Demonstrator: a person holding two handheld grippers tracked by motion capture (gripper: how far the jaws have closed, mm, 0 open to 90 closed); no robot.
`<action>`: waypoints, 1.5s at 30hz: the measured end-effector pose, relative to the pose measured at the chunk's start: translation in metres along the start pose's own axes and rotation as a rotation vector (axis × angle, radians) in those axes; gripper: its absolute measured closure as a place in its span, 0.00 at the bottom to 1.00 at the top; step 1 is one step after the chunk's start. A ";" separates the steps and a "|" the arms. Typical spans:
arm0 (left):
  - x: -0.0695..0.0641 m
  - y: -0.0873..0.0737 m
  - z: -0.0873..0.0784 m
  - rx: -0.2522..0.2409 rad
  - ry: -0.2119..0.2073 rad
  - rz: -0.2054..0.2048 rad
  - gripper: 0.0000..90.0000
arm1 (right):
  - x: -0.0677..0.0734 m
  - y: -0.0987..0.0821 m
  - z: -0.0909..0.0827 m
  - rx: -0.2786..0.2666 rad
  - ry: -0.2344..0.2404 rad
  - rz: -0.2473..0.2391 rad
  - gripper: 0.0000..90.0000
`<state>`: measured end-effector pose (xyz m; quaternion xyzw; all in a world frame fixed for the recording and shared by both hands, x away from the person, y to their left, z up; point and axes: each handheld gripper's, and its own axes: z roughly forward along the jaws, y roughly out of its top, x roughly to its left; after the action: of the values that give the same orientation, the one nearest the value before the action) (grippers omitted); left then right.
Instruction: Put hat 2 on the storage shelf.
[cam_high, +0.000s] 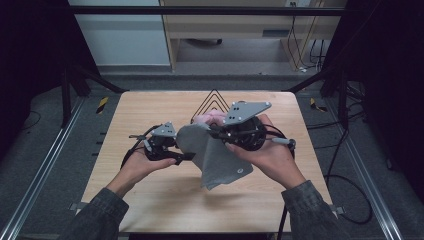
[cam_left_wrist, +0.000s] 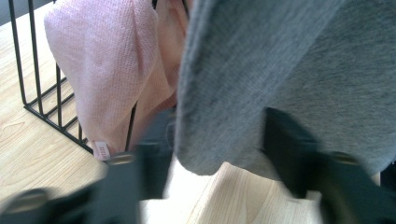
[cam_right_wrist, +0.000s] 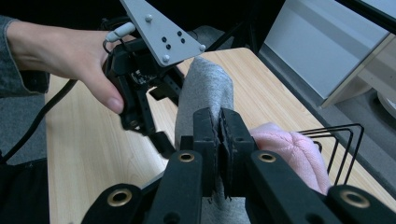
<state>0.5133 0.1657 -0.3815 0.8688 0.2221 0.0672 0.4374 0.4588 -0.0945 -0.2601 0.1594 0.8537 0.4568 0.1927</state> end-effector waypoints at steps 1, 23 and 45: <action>0.000 0.000 0.000 0.004 0.008 0.002 0.63 | 0.000 -0.001 0.000 0.000 0.000 0.003 0.96; -0.012 0.040 -0.045 0.041 0.091 0.066 0.96 | -0.022 -0.030 -0.015 -0.014 -0.091 0.118 0.96; -0.017 0.078 -0.061 0.020 0.111 0.102 0.96 | -0.041 -0.011 -0.038 -0.073 -0.125 0.144 0.96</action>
<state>0.5047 0.1622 -0.2813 0.8783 0.2019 0.1353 0.4117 0.4760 -0.1455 -0.2423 0.2417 0.8092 0.4892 0.2179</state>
